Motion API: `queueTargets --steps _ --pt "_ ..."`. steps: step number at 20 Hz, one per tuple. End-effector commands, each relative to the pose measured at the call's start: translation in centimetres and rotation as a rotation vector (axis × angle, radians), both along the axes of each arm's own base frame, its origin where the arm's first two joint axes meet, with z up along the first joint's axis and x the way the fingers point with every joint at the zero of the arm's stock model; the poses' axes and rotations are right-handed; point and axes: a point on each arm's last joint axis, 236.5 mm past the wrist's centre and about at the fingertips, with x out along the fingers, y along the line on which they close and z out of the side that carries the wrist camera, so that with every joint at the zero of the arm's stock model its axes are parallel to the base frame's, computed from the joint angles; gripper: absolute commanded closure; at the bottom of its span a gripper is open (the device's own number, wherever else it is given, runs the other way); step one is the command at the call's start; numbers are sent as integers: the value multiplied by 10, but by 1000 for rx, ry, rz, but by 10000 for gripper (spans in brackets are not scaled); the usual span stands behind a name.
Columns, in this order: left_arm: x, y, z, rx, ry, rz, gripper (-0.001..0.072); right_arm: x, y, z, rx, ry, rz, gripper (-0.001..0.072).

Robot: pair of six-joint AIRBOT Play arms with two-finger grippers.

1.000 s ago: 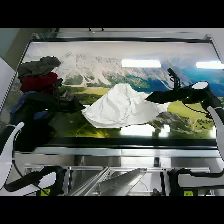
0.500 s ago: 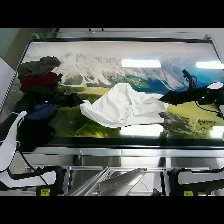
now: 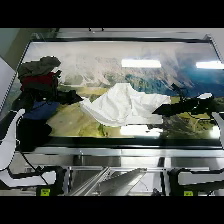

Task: Fold the shirts.

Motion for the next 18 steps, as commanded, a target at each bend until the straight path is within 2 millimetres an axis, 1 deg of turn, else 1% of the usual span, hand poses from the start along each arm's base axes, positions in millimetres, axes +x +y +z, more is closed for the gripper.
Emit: queueTargets --steps 1,4,6,7,9,10,11,12,13,14,15,16,17,18 --pt "-2 -1 1 -4 6 -7 694 1 14 30 73 -60 7 278" --pt "-2 -1 1 -5 7 -9 694 0 8 41 21 -77 8 279" --pt "-3 -1 1 -5 8 -9 694 0 8 48 14 -97 7 279" --pt "-2 -1 1 -5 7 -9 694 -1 8 49 10 -90 3 280" --pt "-3 -1 1 -6 9 -11 694 -8 5 42 -19 -47 15 282" --pt "-3 -1 1 -7 10 -12 694 -14 7 42 -18 -22 28 283" --pt "-4 -2 1 -8 11 -14 694 -19 10 45 -5 -5 44 299" --pt "-4 -2 1 -8 12 -15 694 -24 13 46 3 12 58 401" --pt "-4 -2 1 -8 12 -15 694 -23 15 44 -6 9 62 419" --pt "-4 -2 1 -8 12 -14 694 -19 17 40 -22 -3 54 484" --pt "-4 -2 1 -8 12 -14 694 -13 20 36 -39 -22 43 630" --pt "-4 -2 1 -8 11 -14 694 -2 23 32 -67 -64 26 693" --pt "-4 -2 1 -8 11 -14 694 13 25 30 -89 -121 0 690" --pt "-4 -2 1 -8 12 -14 694 35 26 36 -102 -184 -54 690"
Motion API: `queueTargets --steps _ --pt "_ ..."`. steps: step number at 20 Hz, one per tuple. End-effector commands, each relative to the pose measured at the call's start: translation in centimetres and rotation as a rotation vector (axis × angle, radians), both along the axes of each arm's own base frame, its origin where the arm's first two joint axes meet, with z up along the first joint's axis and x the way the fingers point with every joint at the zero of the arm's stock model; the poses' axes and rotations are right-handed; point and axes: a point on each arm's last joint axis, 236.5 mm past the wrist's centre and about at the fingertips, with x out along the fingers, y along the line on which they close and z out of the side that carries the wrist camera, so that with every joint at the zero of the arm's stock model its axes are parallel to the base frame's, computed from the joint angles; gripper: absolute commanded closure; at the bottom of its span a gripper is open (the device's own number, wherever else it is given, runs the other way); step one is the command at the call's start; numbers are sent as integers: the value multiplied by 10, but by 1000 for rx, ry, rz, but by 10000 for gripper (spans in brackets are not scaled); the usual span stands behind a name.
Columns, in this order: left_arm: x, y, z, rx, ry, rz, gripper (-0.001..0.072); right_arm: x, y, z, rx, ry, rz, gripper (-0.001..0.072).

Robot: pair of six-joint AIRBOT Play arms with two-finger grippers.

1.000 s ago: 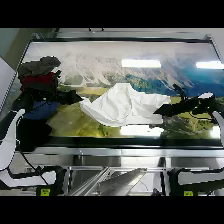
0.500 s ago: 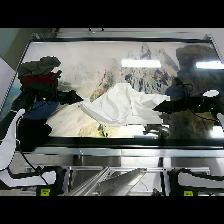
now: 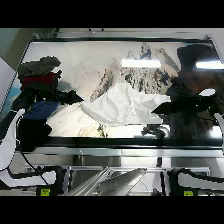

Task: Fold the shirts.

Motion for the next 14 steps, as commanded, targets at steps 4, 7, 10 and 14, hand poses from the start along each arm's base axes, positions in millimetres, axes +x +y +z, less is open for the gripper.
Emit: queueTargets --steps 4,7,10,14 --pt "-1 0 0 -2 3 -3 694 159 -25 95 -38 -468 -345 691" --pt "-1 0 0 -2 3 -4 694 233 -56 132 -53 -591 -519 691" --pt "-1 0 0 -2 4 -6 694 268 -87 79 -71 -436 -698 690" --pt "-6 -2 1 -10 17 -21 694 240 -122 54 -91 -322 -632 297"
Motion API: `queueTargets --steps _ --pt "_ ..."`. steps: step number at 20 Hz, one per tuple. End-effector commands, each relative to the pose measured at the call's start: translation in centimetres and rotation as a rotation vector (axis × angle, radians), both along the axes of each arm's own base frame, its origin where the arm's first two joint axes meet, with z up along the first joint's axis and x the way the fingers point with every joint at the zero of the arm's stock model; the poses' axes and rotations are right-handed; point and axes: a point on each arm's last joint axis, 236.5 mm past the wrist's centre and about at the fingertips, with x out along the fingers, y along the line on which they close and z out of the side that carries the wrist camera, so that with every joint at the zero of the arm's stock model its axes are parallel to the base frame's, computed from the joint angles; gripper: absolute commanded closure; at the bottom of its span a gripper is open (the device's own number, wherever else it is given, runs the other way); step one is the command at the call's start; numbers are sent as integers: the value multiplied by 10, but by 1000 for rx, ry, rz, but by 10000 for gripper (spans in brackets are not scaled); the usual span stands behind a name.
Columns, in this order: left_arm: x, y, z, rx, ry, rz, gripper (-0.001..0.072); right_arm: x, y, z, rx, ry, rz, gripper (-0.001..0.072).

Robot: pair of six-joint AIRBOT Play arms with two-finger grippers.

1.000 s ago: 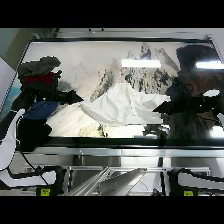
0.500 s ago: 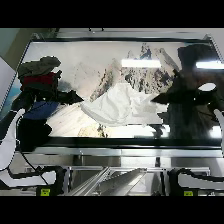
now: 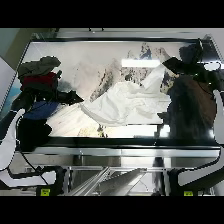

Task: Fold the shirts.

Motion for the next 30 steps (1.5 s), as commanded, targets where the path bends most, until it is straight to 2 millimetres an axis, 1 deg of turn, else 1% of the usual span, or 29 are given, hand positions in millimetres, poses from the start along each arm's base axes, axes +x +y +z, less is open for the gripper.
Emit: queueTargets --steps 1,3,4,6,8,10,11,13,14,16,18,19,20,21,22,23,24,25,26,27,28,29,30 --pt "-2 -1 0 -4 8 -8 694 -30 -31 -11 8 106 67 296" --pt "-1 0 0 -2 4 -3 694 -84 -34 -10 18 221 226 298" --pt "-1 0 0 -2 3 -3 694 -109 -33 -14 14 283 285 298" --pt "-1 0 0 -2 4 -4 694 -146 -23 -29 19 381 353 298" --pt "-2 0 0 -4 6 -6 694 -179 1 -49 48 439 411 298" --pt "-4 -1 1 -6 11 -13 694 -208 32 -76 52 471 458 298" --pt "-5 -2 1 -7 13 -15 694 -218 45 -93 43 489 464 298" --pt "-5 -2 1 -7 13 -15 694 -232 67 -121 27 526 482 298" --pt "-5 -2 1 -7 13 -15 693 -236 75 -129 24 541 496 298" --pt "-5 -2 1 -8 14 -16 693 -241 87 -135 23 560 529 298" --pt "-7 -2 1 -11 20 -23 694 -240 91 -135 28 561 528 299" --pt "-7 -2 1 -11 19 -23 694 -236 92 -134 32 549 517 339" --pt "-7 -2 1 -11 19 -22 694 -231 94 -131 43 517 517 481" --pt "-6 -2 1 -11 19 -22 693 -224 100 -123 69 474 519 588" --pt "-6 -3 2 -14 18 -22 694 -217 106 -113 101 432 525 637" --pt "-6 -5 5 -26 10 -26 694 -212 113 -96 146 383 537 689" --pt "-7 -9 16 -52 -15 -38 694 -209 121 -74 191 330 563 689" --pt "-6 -13 33 -93 -48 -44 694 -208 128 -43 225 267 601 689" --pt "-5 -15 57 -137 -92 -47 694 -208 130 -10 237 200 635 689" --pt "-4 -13 84 -167 -142 -43 694 -209 129 30 225 106 661 690" --pt "-1 -10 120 -199 -219 -31 694 -208 124 76 184 -8 663 690" --pt "1 -6 161 -234 -313 -16 694 -208 116 121 129 -127 640 690" --pt "1 0 214 -274 -441 8 694 -213 107 174 60 -270 605 689"
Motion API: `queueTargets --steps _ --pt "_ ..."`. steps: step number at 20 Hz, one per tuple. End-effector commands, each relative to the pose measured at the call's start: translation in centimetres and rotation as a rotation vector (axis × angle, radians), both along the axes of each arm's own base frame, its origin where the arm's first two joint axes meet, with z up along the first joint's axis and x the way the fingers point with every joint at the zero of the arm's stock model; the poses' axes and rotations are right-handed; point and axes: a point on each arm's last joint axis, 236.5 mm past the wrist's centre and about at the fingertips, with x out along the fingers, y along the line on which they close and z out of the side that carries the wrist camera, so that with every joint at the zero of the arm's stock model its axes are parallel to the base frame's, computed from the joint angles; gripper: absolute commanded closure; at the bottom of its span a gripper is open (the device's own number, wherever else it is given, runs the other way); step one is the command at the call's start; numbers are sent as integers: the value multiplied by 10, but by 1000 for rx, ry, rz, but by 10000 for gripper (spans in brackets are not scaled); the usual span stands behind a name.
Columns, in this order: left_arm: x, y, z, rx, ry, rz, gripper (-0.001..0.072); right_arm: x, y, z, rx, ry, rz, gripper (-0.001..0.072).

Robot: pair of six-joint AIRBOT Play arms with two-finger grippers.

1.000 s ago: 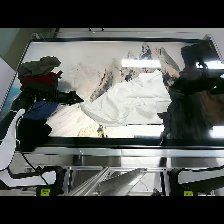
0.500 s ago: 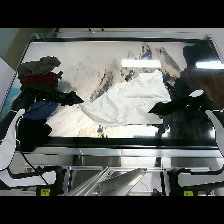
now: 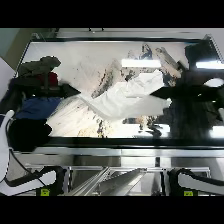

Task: Fold the shirts.

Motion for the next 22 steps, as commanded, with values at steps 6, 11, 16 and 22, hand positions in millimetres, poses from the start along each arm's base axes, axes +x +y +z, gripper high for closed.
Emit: queueTargets --steps 6,11,16,22 --pt "-98 55 377 -84 -936 397 694 -112 -63 357 -235 -1031 -457 690" --pt "-175 99 435 307 -1171 790 694 -159 -83 424 -357 -1275 -708 689" --pt "-165 96 405 238 -1097 756 694 -150 -57 415 -204 -1261 -505 690" --pt "-72 96 290 16 -705 525 693 -35 -67 315 -144 -901 -334 690"
